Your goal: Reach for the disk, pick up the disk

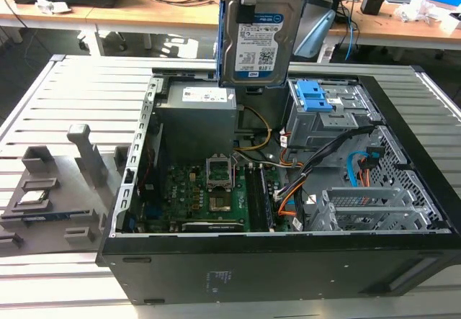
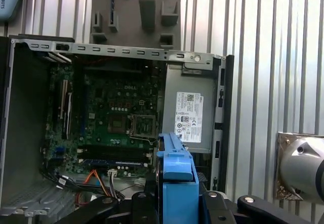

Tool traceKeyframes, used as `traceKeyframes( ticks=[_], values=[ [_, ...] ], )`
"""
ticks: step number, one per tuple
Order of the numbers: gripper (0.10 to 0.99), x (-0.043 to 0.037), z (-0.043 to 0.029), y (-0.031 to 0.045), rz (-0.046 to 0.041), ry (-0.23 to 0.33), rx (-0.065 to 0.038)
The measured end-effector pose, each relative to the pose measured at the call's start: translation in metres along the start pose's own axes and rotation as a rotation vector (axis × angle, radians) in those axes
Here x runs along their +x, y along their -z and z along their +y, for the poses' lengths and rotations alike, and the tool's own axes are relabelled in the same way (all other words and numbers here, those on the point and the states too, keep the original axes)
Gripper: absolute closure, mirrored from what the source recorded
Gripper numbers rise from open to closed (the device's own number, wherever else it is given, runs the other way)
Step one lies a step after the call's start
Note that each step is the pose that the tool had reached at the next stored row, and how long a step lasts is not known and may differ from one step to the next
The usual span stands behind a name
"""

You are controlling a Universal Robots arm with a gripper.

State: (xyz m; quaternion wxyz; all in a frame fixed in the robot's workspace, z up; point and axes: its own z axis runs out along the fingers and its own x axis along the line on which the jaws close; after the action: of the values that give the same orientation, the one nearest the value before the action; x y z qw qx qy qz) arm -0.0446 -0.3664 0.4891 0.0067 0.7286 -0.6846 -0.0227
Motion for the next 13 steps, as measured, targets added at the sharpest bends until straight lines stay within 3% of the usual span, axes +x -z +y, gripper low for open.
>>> traceKeyframes(
  ticks=[13],
  values=[
    [0.722,0.0027,-0.0442,0.0018,-0.0002,0.0,0.0]
  ],
)
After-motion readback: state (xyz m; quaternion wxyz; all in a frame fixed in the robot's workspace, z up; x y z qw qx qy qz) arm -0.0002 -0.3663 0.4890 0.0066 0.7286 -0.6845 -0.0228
